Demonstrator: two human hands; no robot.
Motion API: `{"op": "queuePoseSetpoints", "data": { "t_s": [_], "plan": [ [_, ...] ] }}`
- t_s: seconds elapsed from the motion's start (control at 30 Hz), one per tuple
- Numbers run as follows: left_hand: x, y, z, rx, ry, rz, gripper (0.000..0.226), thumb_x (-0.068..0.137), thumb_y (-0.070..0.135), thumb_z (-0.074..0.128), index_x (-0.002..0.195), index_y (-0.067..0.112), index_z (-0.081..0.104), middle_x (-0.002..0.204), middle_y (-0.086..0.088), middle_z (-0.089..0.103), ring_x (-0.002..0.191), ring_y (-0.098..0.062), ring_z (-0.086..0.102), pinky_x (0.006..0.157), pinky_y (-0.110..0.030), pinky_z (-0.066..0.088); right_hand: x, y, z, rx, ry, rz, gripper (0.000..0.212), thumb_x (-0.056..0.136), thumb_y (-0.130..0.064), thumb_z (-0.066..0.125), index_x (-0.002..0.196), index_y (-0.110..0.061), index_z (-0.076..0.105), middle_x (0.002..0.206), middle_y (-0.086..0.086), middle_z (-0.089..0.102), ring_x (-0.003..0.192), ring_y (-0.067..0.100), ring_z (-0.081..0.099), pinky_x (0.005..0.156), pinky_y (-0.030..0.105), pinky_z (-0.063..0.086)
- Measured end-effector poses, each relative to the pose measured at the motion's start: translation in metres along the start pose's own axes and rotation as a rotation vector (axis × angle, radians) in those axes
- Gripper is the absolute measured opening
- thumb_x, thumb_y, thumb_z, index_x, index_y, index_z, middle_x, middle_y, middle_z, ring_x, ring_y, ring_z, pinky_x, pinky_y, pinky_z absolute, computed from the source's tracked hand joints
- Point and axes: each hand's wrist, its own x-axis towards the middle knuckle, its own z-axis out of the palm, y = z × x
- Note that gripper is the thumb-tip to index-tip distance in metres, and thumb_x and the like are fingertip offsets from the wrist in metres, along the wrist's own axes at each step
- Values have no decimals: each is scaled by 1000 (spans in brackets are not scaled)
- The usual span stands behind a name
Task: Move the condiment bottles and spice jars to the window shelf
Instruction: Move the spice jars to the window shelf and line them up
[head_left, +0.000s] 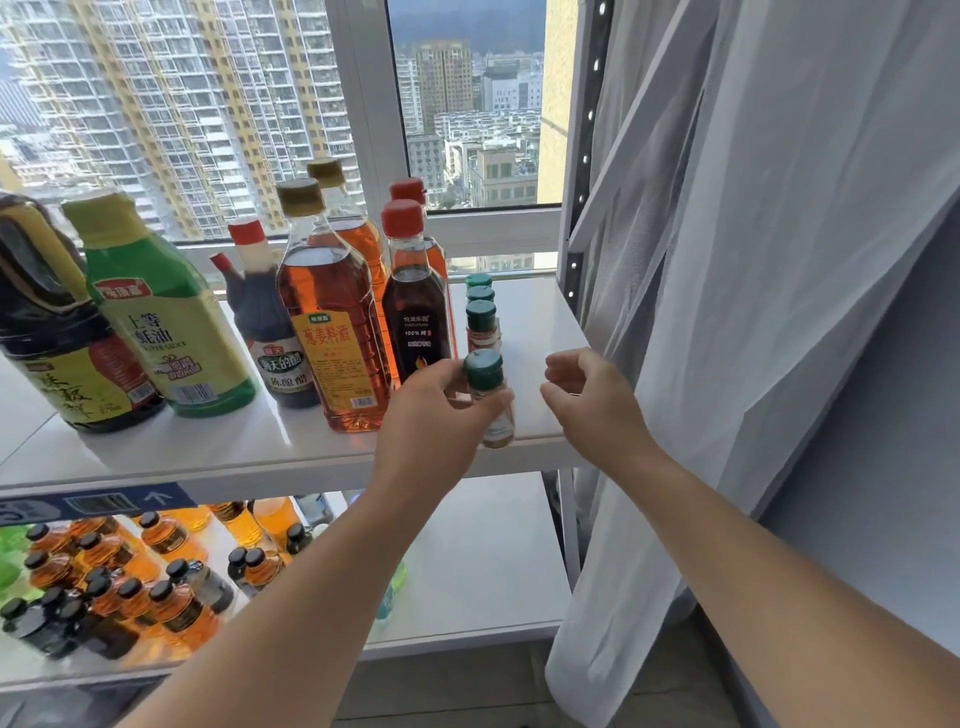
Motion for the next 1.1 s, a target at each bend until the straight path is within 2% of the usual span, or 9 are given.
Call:
{"op": "queuePoseSetpoints", "data": {
  "t_s": [0.1, 0.2, 0.43, 0.57, 0.67, 0.77, 0.83, 0.93, 1.1],
  "plan": [
    [3, 5, 7, 171, 34, 19, 31, 88, 52, 71, 115, 36, 69, 101, 17, 69, 86, -2, 65, 71, -32, 54, -7, 6, -6, 14, 5, 26, 26, 94, -13, 66, 120, -18, 66, 105, -8, 69, 97, 3, 65, 95, 27, 53],
    [6, 10, 15, 305, 54, 43, 31, 88, 54, 67, 111, 33, 67, 100, 14, 70, 86, -11, 67, 74, -38, 58, -13, 11, -11, 25, -9, 40, 26, 93, -15, 66, 119, -19, 66, 105, -10, 69, 98, 4, 66, 95, 28, 54],
    [13, 14, 32, 423, 91, 46, 29, 97, 42, 61, 112, 17, 60, 100, 1, 69, 81, -21, 63, 71, -33, 50, -20, 16, -20, 38, -84, 41, 26, 94, -19, 67, 120, -21, 65, 104, -11, 70, 95, 3, 67, 92, 30, 56],
    [15, 15, 40, 401, 121, 43, 30, 100, 36, 60, 120, 15, 55, 108, -3, 72, 88, -23, 69, 74, -34, 55, -20, 18, -24, 46, -108, 36, 26, 95, -21, 67, 121, -21, 65, 104, -10, 70, 95, 2, 66, 90, 29, 56],
    [17, 19, 45, 387, 156, 38, 45, 100, 32, 61, 138, 16, 44, 124, -6, 69, 104, -27, 71, 84, -38, 57, -22, 19, -26, 71, -128, 47, 27, 95, -23, 67, 122, -23, 63, 104, -11, 69, 95, 2, 66, 88, 28, 56],
    [20, 21, 53, 424, 181, 27, 55, 102, 26, 56, 149, 19, 28, 125, -9, 67, 101, -30, 72, 74, -37, 53, -22, 20, -30, 95, -145, 55, 30, 95, -25, 67, 124, -24, 61, 104, -11, 69, 95, 3, 66, 86, 26, 56],
    [22, 19, 58, 437, 185, 34, 56, 103, 23, 52, 151, 24, 22, 118, -10, 66, 93, -30, 71, 69, -37, 52, -23, 22, -33, 109, -152, 56, 29, 95, -25, 67, 123, -24, 60, 103, -11, 69, 95, 3, 66, 86, 26, 56],
    [25, 15, 63, 455, 176, 32, 53, 104, 16, 47, 148, 33, 24, 110, -10, 63, 87, -33, 69, 65, -39, 50, -24, 25, -38, 120, -153, 58, 29, 94, -24, 68, 122, -24, 61, 102, -11, 69, 94, 4, 67, 84, 24, 54],
    [28, 12, 68, 517, 163, -2, 63, 103, 8, 43, 155, 37, 21, 121, -12, 60, 95, -38, 68, 69, -43, 48, -26, 30, -46, 149, -167, 78, 28, 95, -24, 68, 122, -24, 61, 104, -10, 70, 94, 2, 67, 76, 15, 51]
  ]
}}
